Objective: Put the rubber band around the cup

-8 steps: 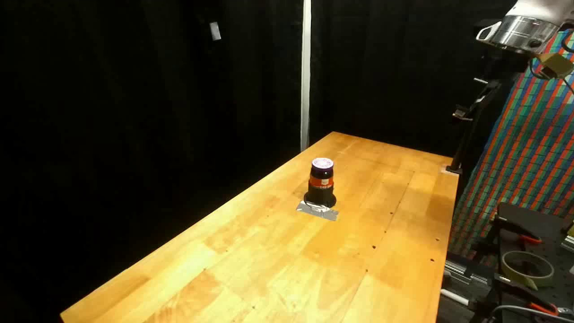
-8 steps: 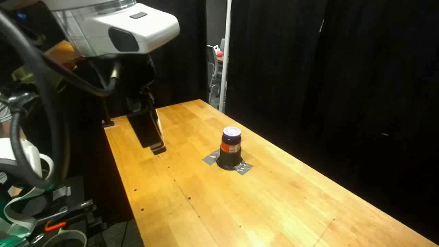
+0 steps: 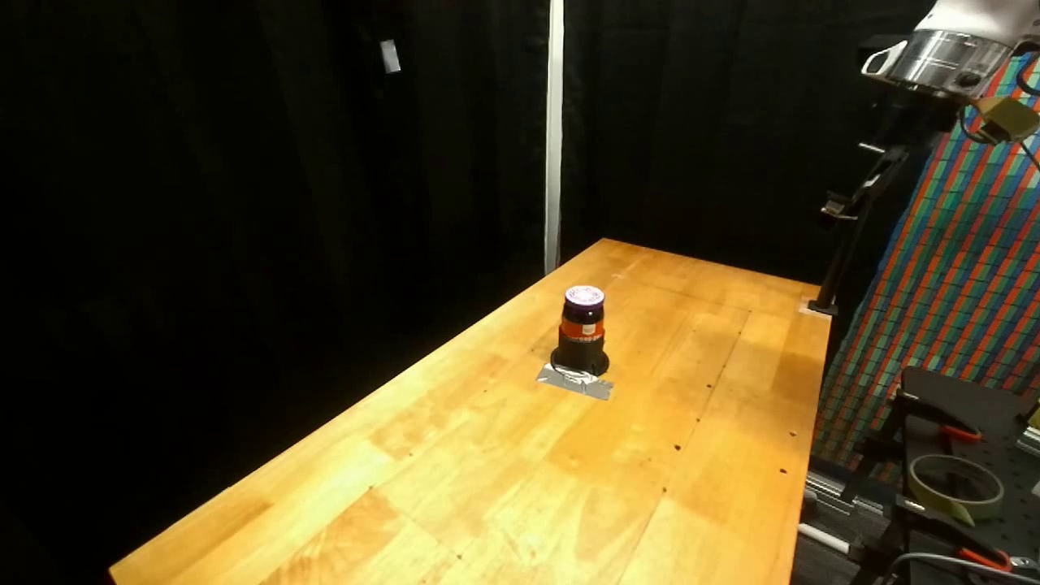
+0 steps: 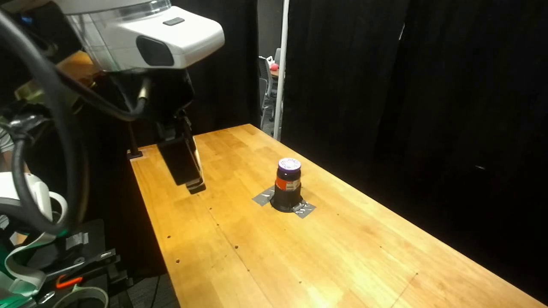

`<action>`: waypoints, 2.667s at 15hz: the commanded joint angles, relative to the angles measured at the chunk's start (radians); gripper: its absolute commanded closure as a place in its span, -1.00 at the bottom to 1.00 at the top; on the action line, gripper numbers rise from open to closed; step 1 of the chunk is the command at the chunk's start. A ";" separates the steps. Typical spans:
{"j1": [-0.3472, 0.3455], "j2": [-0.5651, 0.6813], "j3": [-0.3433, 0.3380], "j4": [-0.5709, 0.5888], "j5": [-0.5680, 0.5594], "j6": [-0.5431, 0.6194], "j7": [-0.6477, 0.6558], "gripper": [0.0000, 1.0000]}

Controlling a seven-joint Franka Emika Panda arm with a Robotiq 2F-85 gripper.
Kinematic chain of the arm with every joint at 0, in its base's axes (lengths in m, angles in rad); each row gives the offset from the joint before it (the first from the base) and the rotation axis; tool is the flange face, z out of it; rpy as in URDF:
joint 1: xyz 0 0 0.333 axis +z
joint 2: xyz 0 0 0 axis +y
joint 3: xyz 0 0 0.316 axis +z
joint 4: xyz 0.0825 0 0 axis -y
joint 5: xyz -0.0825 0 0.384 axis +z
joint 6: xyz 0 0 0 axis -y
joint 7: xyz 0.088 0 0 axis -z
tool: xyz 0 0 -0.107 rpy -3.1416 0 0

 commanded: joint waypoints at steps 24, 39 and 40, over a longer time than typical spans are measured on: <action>0.163 1.063 0.139 0.869 -0.408 0.246 0.348 -1.00; 0.175 1.212 0.090 0.912 -0.271 0.470 0.196 -1.00; 0.176 1.215 0.088 0.912 -0.268 0.462 0.191 -1.00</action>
